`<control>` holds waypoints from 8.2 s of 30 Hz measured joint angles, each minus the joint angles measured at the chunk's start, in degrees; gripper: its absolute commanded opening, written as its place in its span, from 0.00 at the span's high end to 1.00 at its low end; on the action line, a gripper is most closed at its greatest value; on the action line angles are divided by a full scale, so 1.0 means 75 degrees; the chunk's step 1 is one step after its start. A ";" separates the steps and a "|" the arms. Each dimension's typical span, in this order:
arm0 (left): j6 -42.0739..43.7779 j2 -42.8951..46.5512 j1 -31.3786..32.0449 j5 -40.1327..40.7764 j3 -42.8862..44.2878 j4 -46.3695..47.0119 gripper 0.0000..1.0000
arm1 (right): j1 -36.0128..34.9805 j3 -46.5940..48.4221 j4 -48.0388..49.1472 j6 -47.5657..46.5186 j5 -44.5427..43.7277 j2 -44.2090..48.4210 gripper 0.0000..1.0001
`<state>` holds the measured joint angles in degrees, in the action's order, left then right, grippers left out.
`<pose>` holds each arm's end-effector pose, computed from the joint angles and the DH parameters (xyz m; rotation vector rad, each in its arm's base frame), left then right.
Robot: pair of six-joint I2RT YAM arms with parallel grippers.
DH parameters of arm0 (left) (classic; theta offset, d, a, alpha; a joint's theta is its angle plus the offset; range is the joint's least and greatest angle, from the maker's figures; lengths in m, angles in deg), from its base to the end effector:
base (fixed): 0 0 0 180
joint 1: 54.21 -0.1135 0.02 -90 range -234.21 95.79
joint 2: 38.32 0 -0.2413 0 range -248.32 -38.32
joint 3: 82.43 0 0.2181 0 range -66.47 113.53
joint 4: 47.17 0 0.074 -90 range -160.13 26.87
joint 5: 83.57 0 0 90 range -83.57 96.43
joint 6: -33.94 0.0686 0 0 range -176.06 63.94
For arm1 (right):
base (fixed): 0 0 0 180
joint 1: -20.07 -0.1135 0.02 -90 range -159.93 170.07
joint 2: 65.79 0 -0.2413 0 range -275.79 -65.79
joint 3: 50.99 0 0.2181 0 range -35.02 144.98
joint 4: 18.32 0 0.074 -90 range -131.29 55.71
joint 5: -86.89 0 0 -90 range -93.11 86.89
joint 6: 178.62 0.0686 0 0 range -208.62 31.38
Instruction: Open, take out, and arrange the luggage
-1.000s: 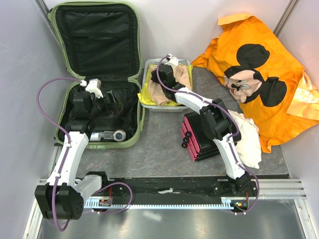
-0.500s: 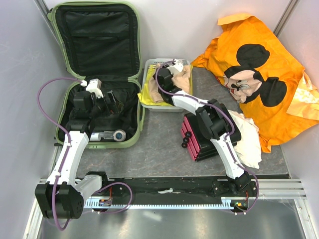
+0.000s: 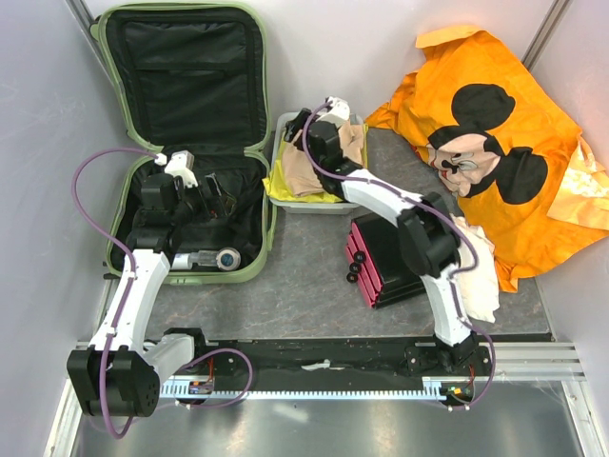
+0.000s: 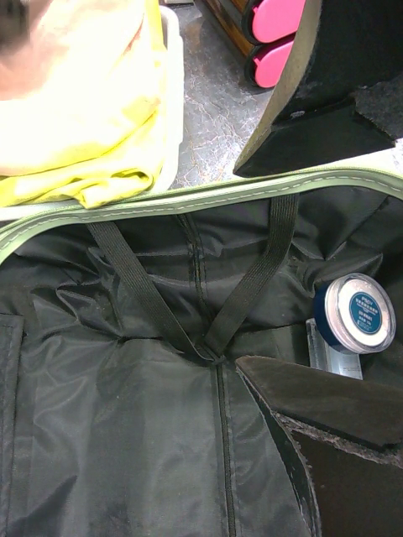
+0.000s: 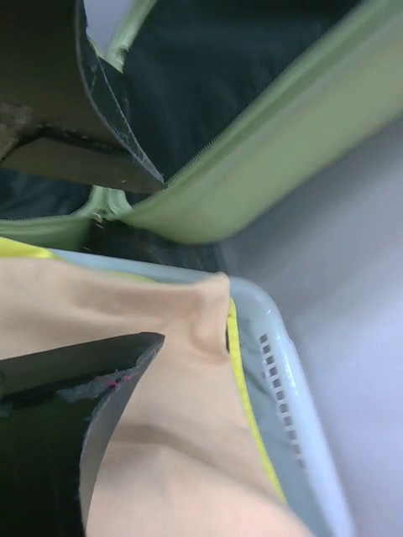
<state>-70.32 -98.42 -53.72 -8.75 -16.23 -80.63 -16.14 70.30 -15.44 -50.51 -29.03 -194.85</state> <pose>0.2409 -0.0200 0.2814 -0.0808 2.0561 -0.4312 0.4400 0.2850 0.2598 0.3753 1.6413 0.6114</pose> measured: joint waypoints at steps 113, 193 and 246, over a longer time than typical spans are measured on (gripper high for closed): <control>0.0688 -0.1842 0.6350 0.2139 0.0565 0.1145 0.20 | 0.4602 -0.6478 -0.1792 -0.1282 0.0213 0.7944 0.05; 0.0516 -0.1329 0.7790 0.2168 -0.0976 0.2221 0.25 | 0.4607 -0.7242 -0.1029 -0.0705 0.4357 0.8918 0.06; -0.0857 -0.1227 0.1198 0.2017 0.0026 -0.2302 0.01 | 0.4607 -0.7329 -0.1125 -0.0737 0.4083 0.8679 0.02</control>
<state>-76.75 -107.62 -44.74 6.37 -16.03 -97.90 18.42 15.33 -23.88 -56.04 1.60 -129.76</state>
